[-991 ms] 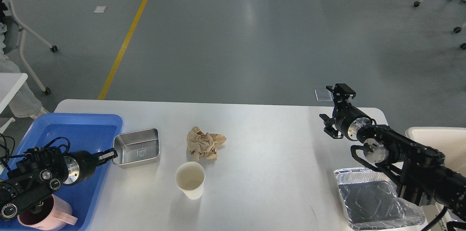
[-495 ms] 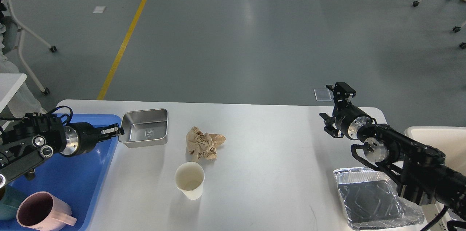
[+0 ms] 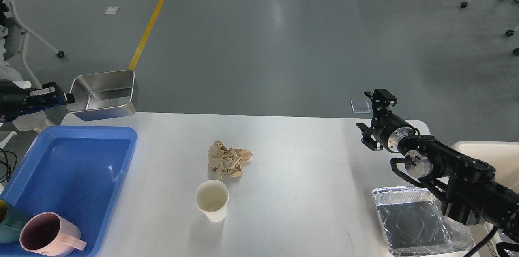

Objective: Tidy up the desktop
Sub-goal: 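Lift the steel tray and lower it into the blue tray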

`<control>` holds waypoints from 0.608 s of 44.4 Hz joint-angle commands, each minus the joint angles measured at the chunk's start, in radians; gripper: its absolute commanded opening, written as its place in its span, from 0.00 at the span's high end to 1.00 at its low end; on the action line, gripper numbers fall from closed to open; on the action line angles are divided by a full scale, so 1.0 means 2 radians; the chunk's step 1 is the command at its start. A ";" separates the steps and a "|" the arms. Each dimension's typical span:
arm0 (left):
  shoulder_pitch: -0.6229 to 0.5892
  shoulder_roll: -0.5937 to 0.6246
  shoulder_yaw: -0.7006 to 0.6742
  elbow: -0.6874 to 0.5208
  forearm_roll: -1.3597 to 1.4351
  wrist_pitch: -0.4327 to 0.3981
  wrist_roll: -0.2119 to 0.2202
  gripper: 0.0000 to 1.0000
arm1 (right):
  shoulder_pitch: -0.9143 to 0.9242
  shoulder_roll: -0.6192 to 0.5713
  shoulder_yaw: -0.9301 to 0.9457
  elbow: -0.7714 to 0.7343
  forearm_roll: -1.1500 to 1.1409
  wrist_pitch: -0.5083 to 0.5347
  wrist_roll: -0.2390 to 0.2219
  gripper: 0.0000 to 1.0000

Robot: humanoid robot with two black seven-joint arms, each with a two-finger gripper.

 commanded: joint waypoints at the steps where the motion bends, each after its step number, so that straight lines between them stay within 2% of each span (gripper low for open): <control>1: -0.019 0.027 -0.002 0.000 -0.018 -0.016 0.001 0.99 | 0.001 0.000 0.000 0.000 0.000 0.000 0.000 0.00; 11: -0.018 0.059 0.003 0.002 -0.034 -0.011 0.007 0.99 | 0.001 0.000 0.000 0.000 0.000 0.000 0.000 0.00; 17: 0.006 0.060 0.009 0.010 -0.038 0.000 0.010 1.00 | 0.000 0.000 0.000 -0.001 0.000 0.000 0.000 0.00; 27: 0.096 0.052 0.010 0.024 -0.050 0.070 0.006 1.00 | -0.001 0.000 0.000 -0.002 0.000 0.001 0.000 0.00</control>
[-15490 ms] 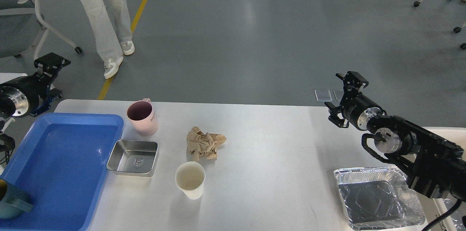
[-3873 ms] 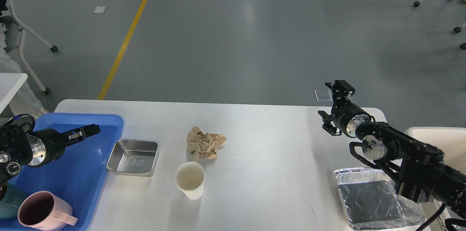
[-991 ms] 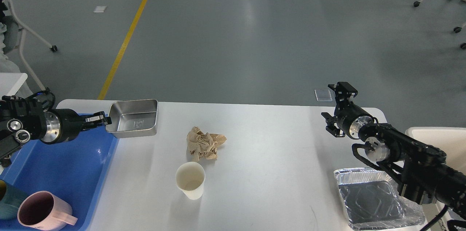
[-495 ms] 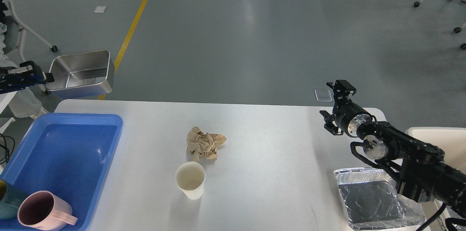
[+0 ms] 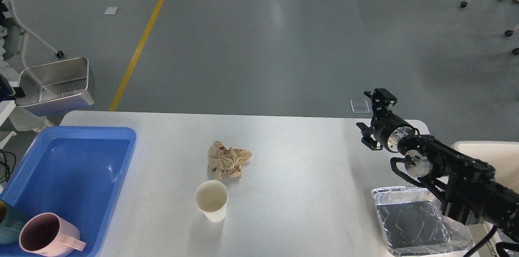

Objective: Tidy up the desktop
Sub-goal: 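Lift the steel tray and lower it into the blue tray, then release the steel tray and raise the left gripper away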

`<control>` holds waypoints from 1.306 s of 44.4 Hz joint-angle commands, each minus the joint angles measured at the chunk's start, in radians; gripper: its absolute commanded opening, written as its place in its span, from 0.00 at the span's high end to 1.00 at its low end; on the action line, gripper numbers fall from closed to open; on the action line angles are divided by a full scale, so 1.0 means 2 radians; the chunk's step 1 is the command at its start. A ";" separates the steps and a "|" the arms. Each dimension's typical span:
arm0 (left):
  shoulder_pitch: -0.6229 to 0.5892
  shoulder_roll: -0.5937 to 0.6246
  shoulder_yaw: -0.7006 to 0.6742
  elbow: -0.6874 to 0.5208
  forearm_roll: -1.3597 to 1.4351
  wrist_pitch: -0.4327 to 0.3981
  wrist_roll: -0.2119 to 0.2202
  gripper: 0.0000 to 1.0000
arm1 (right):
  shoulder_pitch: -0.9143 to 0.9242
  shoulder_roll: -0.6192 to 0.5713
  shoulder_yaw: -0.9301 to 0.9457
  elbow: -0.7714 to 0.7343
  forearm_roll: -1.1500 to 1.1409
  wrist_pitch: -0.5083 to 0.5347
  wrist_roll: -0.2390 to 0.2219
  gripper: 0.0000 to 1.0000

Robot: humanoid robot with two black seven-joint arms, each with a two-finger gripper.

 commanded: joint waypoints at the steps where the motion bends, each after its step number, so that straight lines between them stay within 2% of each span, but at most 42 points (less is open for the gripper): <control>1: 0.052 -0.010 0.001 0.017 -0.001 0.038 -0.003 1.00 | -0.002 0.000 0.000 -0.001 0.000 0.001 0.000 0.00; 14: 0.140 -0.106 0.001 0.138 0.007 0.106 -0.007 1.00 | -0.005 -0.005 -0.001 -0.001 -0.001 0.003 0.000 0.00; 27: 0.158 -0.198 0.003 0.225 0.009 0.143 -0.009 0.99 | -0.005 -0.002 -0.001 -0.012 -0.001 0.004 0.000 0.00; 38: 0.157 -0.241 0.004 0.231 0.009 0.173 -0.009 0.98 | -0.006 -0.002 0.000 -0.012 -0.001 0.004 0.000 0.00; 45: 0.157 -0.253 0.004 0.231 0.009 0.176 -0.007 0.96 | -0.006 -0.002 0.000 -0.011 -0.001 0.004 -0.001 0.00; 58: 0.154 -0.259 0.003 0.231 0.003 0.176 -0.007 0.76 | -0.006 -0.002 -0.001 -0.011 -0.001 0.004 0.000 0.00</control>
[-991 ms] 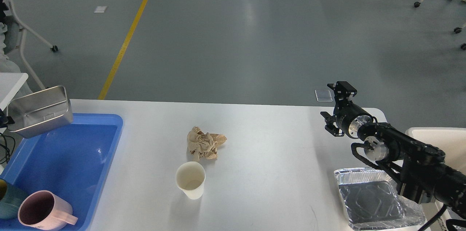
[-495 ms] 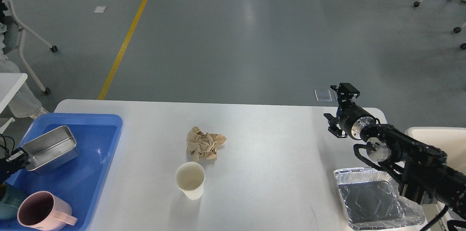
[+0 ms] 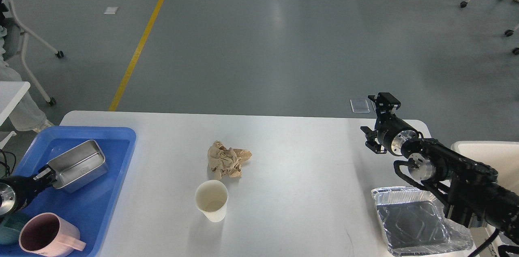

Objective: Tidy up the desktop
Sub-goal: 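Release the steel tray and raise the left gripper away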

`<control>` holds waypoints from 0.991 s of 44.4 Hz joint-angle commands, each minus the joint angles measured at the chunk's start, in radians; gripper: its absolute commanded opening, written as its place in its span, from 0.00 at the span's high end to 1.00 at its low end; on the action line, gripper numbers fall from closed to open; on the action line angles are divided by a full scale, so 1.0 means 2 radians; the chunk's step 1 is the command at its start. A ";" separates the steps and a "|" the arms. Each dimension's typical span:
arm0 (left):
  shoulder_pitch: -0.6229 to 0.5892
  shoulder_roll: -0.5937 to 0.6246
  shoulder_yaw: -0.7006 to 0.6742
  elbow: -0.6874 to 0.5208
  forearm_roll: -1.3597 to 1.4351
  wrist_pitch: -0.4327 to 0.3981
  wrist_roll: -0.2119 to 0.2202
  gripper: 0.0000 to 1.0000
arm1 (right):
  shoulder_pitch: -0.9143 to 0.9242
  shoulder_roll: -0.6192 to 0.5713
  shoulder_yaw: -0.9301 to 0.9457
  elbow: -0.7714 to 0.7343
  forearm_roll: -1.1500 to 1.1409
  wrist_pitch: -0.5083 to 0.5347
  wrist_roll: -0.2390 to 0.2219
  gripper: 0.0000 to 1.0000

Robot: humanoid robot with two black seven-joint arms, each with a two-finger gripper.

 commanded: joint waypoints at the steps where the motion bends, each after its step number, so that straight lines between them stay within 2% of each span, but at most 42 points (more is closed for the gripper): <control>1: -0.003 -0.004 -0.002 -0.001 -0.005 0.000 0.000 0.74 | 0.000 0.000 0.000 0.000 0.000 0.000 0.000 0.00; 13: -0.010 -0.008 -0.026 -0.005 -0.012 0.000 -0.004 0.41 | 0.002 0.000 0.000 0.002 0.000 0.000 -0.001 0.00; 18: -0.010 -0.007 -0.099 -0.009 -0.054 -0.002 -0.017 0.25 | 0.004 0.000 0.000 0.003 0.000 0.000 -0.001 0.00; 21: -0.012 -0.010 -0.143 -0.012 -0.071 -0.003 -0.018 0.18 | 0.005 0.001 0.000 0.003 0.001 0.000 -0.001 0.00; 30: -0.053 -0.029 -0.236 -0.054 -0.078 -0.003 -0.010 0.11 | 0.008 0.001 0.001 0.004 0.001 -0.001 -0.001 0.00; 37: -0.093 -0.048 -0.263 -0.074 -0.080 -0.005 -0.005 0.10 | 0.011 0.000 0.005 0.003 0.001 -0.001 -0.001 0.00; 38: -0.120 -0.059 -0.263 -0.074 -0.089 -0.007 0.011 0.06 | 0.015 -0.001 0.007 0.002 0.001 0.001 0.000 0.00; 40: -0.141 -0.069 -0.260 -0.074 -0.101 -0.010 0.025 0.03 | 0.018 -0.001 0.007 0.001 0.001 0.002 0.001 0.00; 44: -0.176 -0.086 -0.253 -0.068 -0.130 -0.029 0.037 0.03 | 0.025 -0.003 0.007 -0.001 0.001 0.002 0.002 0.00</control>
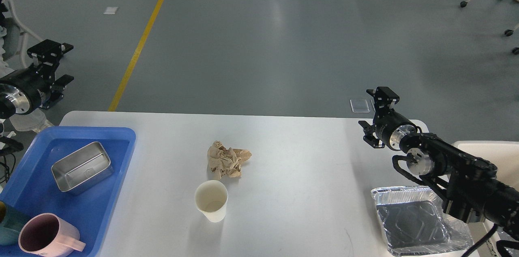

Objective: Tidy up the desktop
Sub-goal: 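Release the steel tray and raise the left gripper away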

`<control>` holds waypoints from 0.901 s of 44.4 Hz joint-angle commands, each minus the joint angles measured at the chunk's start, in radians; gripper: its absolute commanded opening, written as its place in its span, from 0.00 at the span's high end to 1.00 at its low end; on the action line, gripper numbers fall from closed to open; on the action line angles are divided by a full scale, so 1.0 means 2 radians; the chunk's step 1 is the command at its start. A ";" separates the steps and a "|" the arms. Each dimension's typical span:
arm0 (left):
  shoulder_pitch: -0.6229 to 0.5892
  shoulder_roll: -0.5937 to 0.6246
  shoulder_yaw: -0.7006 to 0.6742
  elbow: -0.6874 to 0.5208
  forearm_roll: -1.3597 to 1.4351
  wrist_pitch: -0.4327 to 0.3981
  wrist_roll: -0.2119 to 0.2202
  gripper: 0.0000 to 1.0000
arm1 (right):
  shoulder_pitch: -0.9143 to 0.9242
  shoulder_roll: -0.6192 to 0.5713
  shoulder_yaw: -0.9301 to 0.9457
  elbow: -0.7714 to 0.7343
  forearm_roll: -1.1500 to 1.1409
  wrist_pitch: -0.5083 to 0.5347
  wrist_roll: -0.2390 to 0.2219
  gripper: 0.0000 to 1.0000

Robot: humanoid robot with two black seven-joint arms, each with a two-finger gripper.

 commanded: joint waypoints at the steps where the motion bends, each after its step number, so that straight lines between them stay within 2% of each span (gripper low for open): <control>1: -0.052 -0.026 0.007 0.008 -0.041 -0.020 0.018 0.03 | 0.011 -0.003 0.001 -0.002 0.000 0.001 0.002 0.00; 12: -0.069 -0.064 -0.017 0.025 -0.177 -0.021 0.007 0.03 | 0.024 -0.005 0.001 -0.011 -0.001 -0.004 0.004 0.00; 13: -0.067 -0.085 -0.030 0.046 -0.245 -0.021 -0.015 0.02 | 0.025 -0.004 0.001 -0.018 -0.001 -0.004 0.004 0.00; 14: -0.066 -0.090 -0.032 0.054 -0.260 -0.024 -0.025 0.02 | 0.025 -0.004 0.001 -0.020 -0.001 -0.004 0.004 0.00; 15: -0.066 -0.090 -0.032 0.054 -0.260 -0.024 -0.025 0.02 | 0.025 -0.004 0.001 -0.020 -0.001 -0.004 0.004 0.00; 16: -0.063 -0.102 -0.033 0.073 -0.297 -0.028 -0.057 0.02 | 0.025 -0.004 0.001 -0.027 -0.001 -0.005 0.004 0.00; 22: -0.053 -0.133 -0.026 0.110 -0.338 -0.033 -0.156 0.02 | 0.029 -0.005 0.001 -0.037 -0.001 -0.004 0.004 0.00; 24: -0.050 -0.143 -0.026 0.121 -0.342 -0.033 -0.180 0.02 | 0.029 -0.006 0.001 -0.036 -0.001 -0.002 0.004 0.00; 25: -0.050 -0.143 -0.026 0.121 -0.342 -0.033 -0.180 0.02 | 0.029 -0.006 0.001 -0.036 -0.001 -0.002 0.004 0.00; 26: -0.048 -0.156 -0.029 0.133 -0.343 -0.034 -0.189 0.02 | 0.029 -0.014 0.000 -0.035 -0.001 0.006 0.004 0.00; 28: -0.048 -0.160 -0.029 0.137 -0.344 -0.034 -0.189 0.02 | 0.029 -0.019 -0.001 -0.035 -0.001 0.008 0.004 0.00; 32: -0.042 -0.179 -0.034 0.146 -0.356 -0.034 -0.168 0.02 | 0.029 -0.032 -0.005 -0.035 -0.001 0.036 -0.003 0.00; 40: -0.036 -0.199 -0.057 0.156 -0.430 -0.068 -0.081 0.02 | 0.030 -0.049 -0.029 -0.029 -0.026 0.084 -0.001 0.00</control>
